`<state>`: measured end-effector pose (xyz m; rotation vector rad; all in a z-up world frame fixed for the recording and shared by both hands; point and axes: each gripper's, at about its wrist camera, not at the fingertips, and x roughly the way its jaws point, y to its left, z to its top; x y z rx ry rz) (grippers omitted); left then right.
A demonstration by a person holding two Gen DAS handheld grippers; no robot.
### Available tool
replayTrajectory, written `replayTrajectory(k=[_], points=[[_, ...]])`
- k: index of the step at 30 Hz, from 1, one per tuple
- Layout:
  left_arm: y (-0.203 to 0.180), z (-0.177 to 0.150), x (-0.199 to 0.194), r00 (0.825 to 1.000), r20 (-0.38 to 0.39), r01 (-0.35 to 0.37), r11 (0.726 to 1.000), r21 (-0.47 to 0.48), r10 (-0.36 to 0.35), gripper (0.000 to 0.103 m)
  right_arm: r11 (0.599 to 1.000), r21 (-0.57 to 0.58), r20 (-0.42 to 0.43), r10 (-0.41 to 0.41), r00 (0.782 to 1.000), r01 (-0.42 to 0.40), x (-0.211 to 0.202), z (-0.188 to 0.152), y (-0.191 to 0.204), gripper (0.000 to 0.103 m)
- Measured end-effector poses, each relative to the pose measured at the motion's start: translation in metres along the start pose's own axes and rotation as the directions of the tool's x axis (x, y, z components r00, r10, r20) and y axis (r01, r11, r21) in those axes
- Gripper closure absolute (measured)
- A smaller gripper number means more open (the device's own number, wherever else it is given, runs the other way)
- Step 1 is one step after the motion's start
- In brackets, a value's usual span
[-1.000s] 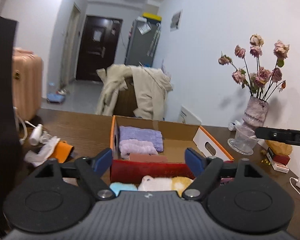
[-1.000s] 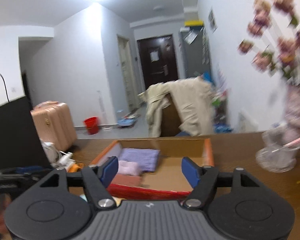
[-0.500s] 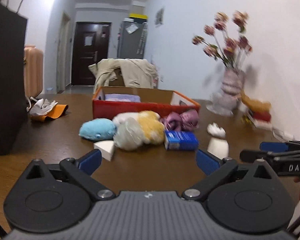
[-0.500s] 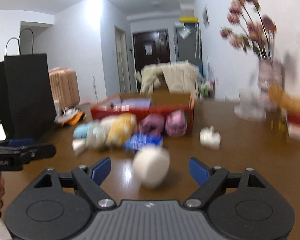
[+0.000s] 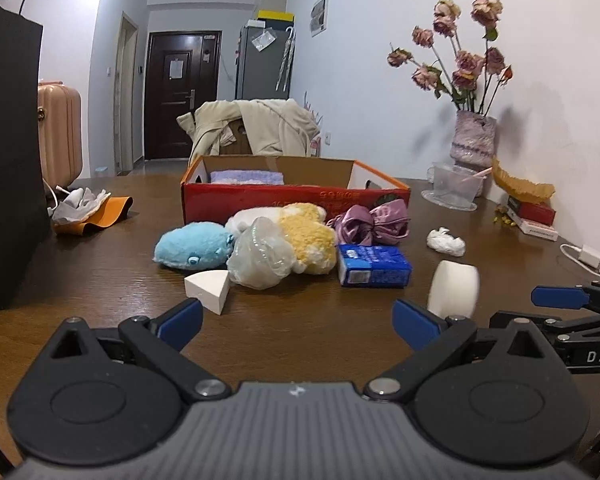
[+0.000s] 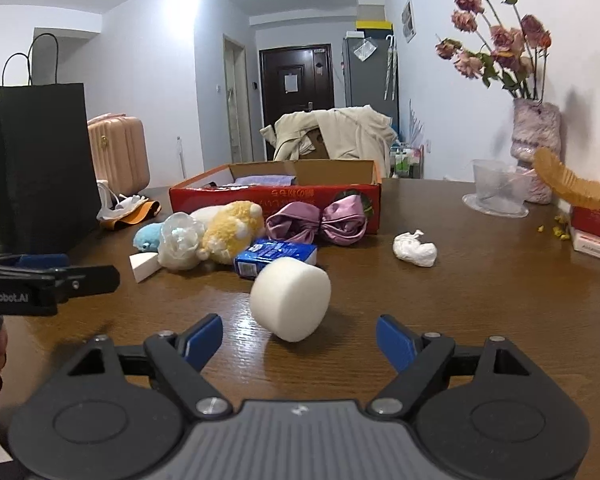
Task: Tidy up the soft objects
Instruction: 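Withdraw both grippers from the box back over the table, then grasp the clear plastic bag with the left gripper while the right grasps the white foam cylinder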
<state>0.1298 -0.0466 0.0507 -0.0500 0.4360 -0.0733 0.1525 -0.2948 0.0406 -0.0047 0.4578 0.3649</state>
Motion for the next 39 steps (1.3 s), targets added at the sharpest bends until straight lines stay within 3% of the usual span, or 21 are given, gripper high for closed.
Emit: replayTrajectory(k=[3,10,11,13,15,17,18,22,31,35,39], points=[[0.010,0.006,0.016,0.999,-0.024,-0.022,1.000,-0.019,0.021,0.002,1.000,-0.004,-0.011,0.014,1.000,-0.014,0.012,0.005,0.003,0.022],[0.029,0.031,0.064,0.997,-0.073,-0.025,0.999,-0.024,0.023,0.025,1.000,0.020,-0.047,0.015,0.999,-0.014,0.048,0.019,0.005,0.031],[0.031,0.034,0.072,0.996,-0.082,-0.021,0.999,-0.027,0.018,0.025,1.000,0.023,-0.052,0.012,0.999,-0.011,0.053,0.022,0.005,0.035],[0.034,0.041,0.089,0.996,-0.092,-0.003,0.999,-0.037,-0.001,0.028,1.000,0.017,-0.067,0.011,0.998,-0.010,0.063,0.026,0.006,0.057],[0.036,0.047,0.105,0.994,-0.108,-0.004,0.999,-0.043,0.000,0.033,1.000,0.014,-0.091,0.009,0.996,-0.008,0.073,0.029,0.004,0.063],[0.038,0.050,0.118,0.992,-0.122,0.010,0.999,-0.052,-0.016,0.050,1.000,0.009,-0.101,0.002,0.995,-0.002,0.079,0.032,0.003,0.068],[0.038,0.050,0.122,0.990,-0.136,0.025,0.998,-0.057,-0.033,0.066,1.000,0.008,-0.107,0.002,0.994,-0.002,0.082,0.033,0.002,0.072],[0.044,0.049,0.124,0.987,-0.142,0.063,0.994,-0.092,-0.075,0.077,1.000,0.011,-0.115,0.005,0.993,-0.004,0.086,0.035,-0.002,0.075],[0.042,0.060,0.075,0.991,-0.078,0.094,0.987,-0.130,-0.104,0.080,0.999,0.018,-0.071,0.032,0.997,-0.031,0.067,0.038,-0.001,0.075],[0.041,0.092,0.065,0.988,-0.005,0.150,0.980,-0.129,-0.152,0.080,0.997,0.004,-0.014,0.072,0.997,-0.072,0.060,0.063,-0.008,0.075],[0.043,0.143,0.094,0.971,0.031,0.237,0.961,-0.141,-0.235,0.080,0.993,-0.016,0.059,0.114,0.992,-0.114,0.077,0.110,-0.026,0.075]])
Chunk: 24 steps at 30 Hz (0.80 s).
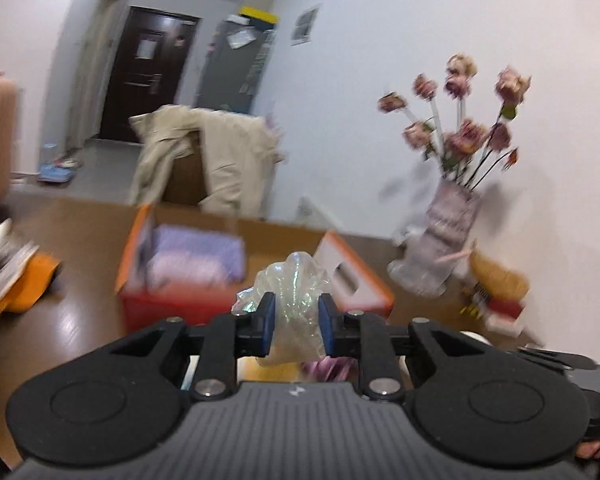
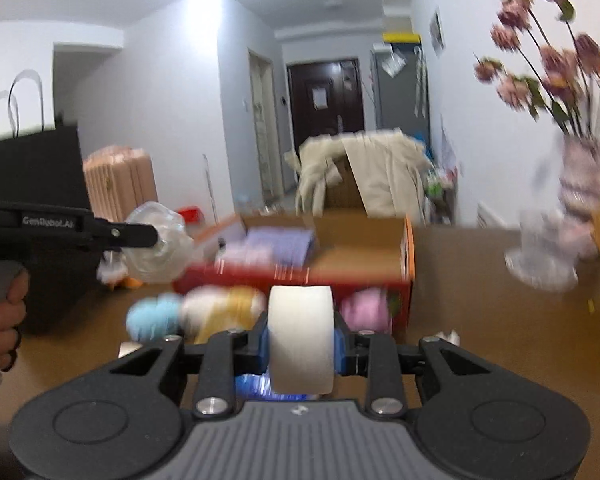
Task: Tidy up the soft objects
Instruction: 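Grasp the clear plastic bag with the left gripper while the right grasps the white foam cylinder, then carry both held items into the box and open both grippers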
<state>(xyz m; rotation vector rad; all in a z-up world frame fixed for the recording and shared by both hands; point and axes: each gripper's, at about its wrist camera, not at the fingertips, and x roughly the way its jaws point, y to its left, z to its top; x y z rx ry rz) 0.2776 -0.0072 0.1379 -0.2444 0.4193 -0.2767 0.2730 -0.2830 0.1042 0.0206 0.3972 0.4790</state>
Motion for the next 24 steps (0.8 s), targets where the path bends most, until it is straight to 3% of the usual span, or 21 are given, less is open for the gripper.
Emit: replayTrajectory(k=[3,7,10,14,17,21,24], points=[[0.003,0.040,0.051,0.999,-0.026,0.042,0.999,0.000,-0.042,0.080,0.999,0.034,0.002,0.029,1.000,-0.029,0.041,0.039,-0.026,0.075],[0.012,0.074,0.140,0.993,-0.118,0.001,1.000,-0.014,-0.003,0.080,0.999,0.053,-0.055,-0.002,0.998,0.005,0.123,0.084,-0.058,0.074],[0.023,0.084,0.204,0.987,-0.155,-0.038,0.999,0.015,0.040,0.080,0.998,0.029,-0.110,-0.054,0.992,0.058,0.190,0.105,-0.075,0.073],[0.047,0.080,0.273,0.960,-0.271,-0.087,0.996,-0.036,0.074,0.075,0.991,0.034,-0.166,-0.123,0.978,0.130,0.262,0.116,-0.094,0.073],[0.056,0.075,0.286,0.959,-0.264,-0.116,0.993,-0.022,0.107,0.062,0.982,0.048,-0.187,-0.168,0.968,0.180,0.294,0.114,-0.105,0.051],[0.056,0.076,0.272,0.970,-0.219,-0.112,0.994,-0.008,0.108,0.036,0.981,0.090,-0.163,-0.158,0.974,0.174,0.294,0.114,-0.110,0.048],[0.051,0.084,0.256,0.976,-0.176,-0.127,0.992,0.022,0.129,0.034,0.983,0.069,-0.136,-0.158,0.978,0.168,0.280,0.118,-0.110,0.044]])
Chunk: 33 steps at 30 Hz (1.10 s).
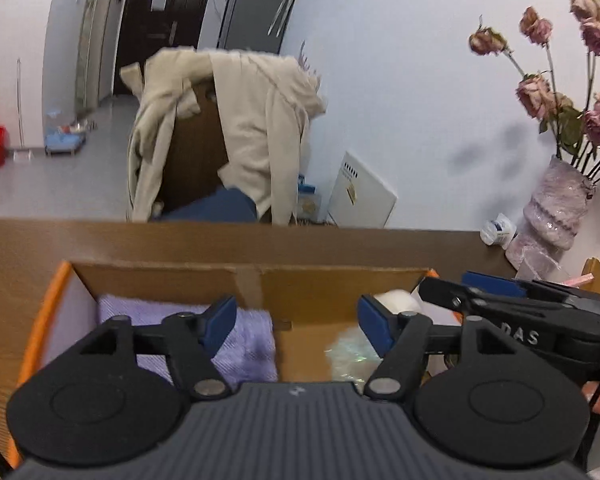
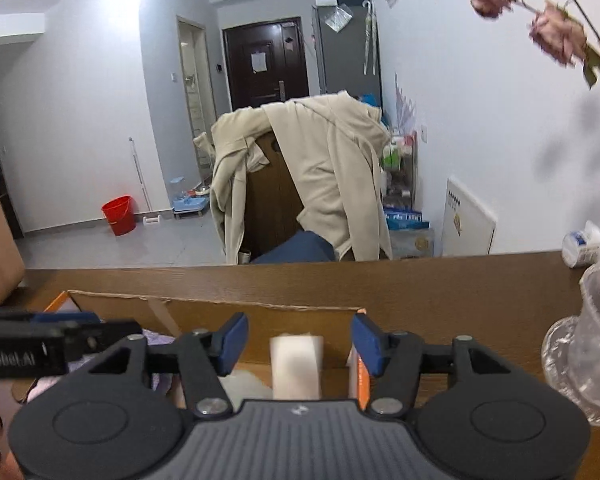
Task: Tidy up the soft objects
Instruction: 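Carry both held items into the box and open both grippers, then withdraw both grippers from the box back over the table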
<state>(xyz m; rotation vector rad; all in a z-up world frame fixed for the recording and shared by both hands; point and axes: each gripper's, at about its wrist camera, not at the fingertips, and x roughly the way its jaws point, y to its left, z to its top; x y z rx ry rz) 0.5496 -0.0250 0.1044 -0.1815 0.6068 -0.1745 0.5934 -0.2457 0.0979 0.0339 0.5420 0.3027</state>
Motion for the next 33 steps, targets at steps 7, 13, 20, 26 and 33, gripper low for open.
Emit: replayTrajectory(k=[7,13,20,26,33], points=[[-0.009,-0.015,-0.085,0.995,0.089,-0.048,0.999,0.025,0.045,0.025,0.999,-0.040,0.052,0.027,0.998,-0.025,-0.079,-0.004,-0.001,0.034],[-0.030,-0.077,-0.187,0.983,0.182,0.003,0.995,0.102,-0.021,0.017,0.990,-0.124,0.115,0.077,0.990,-0.063,-0.182,-0.050,0.016,0.026],[-0.041,-0.173,-0.281,0.955,0.295,-0.010,0.988,0.151,-0.035,0.004,0.991,-0.127,0.178,0.070,0.982,-0.048,-0.273,-0.133,0.046,0.016],[-0.025,-0.243,-0.310,0.969,0.246,-0.019,0.992,0.125,-0.012,0.004,0.999,-0.054,0.196,0.012,0.980,-0.001,-0.316,-0.211,0.072,0.013],[-0.003,-0.260,-0.327,0.969,0.245,-0.002,0.996,0.086,-0.019,0.004,0.998,-0.058,0.139,0.004,0.990,0.004,-0.333,-0.253,0.100,0.012]])
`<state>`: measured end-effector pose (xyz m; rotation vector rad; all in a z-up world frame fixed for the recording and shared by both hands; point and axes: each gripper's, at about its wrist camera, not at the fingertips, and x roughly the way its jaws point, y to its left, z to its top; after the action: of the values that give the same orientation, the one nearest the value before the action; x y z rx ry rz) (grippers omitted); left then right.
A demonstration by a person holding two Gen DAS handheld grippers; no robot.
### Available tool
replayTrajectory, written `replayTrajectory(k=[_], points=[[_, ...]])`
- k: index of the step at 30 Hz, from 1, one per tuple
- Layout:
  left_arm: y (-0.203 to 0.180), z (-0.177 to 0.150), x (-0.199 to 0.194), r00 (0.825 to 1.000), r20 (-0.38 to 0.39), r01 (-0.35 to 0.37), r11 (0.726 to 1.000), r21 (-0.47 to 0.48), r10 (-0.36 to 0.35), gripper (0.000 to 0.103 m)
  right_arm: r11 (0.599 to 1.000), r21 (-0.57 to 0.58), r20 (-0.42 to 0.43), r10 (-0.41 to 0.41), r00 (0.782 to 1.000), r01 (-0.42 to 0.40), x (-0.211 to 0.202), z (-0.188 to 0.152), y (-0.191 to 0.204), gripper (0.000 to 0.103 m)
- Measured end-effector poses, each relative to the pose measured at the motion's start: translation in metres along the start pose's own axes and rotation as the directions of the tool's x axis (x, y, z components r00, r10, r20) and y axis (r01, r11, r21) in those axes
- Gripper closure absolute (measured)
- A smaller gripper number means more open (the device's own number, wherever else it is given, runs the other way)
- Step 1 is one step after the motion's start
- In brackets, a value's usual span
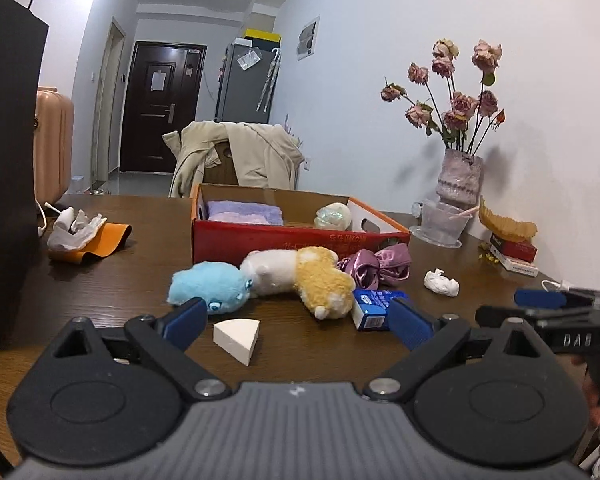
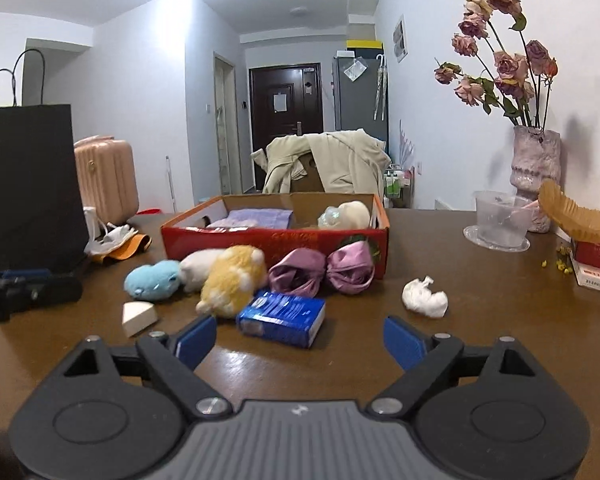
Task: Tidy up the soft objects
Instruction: 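Withdraw both grippers from the box back over the table, then grasp the white triangular sponge with the left gripper while the right grasps the crumpled tissue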
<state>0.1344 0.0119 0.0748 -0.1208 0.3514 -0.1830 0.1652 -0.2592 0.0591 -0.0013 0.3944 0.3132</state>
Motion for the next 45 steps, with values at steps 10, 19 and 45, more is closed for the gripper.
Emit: replayTrajectory(k=[10,19,45], points=[[0.002,-0.010,-0.004,1.000,-0.019,-0.003,1.000,-0.006,0.003,0.003,1.000,-0.004,0.004,-0.008,1.000,0.008,-0.002,-0.002,0.010,0.010],[0.019,-0.007,0.020,0.995,-0.059,-0.084,0.996,-0.042,0.081,0.003,0.997,0.029,-0.012,-0.077,0.997,0.077,0.019,0.003,-0.008,0.010],[0.044,-0.007,0.114,0.955,-0.279,-0.121,0.992,-0.046,0.103,0.072,0.959,0.037,-0.241,-0.263,0.934,0.279,0.188,0.037,-0.112,0.073]])
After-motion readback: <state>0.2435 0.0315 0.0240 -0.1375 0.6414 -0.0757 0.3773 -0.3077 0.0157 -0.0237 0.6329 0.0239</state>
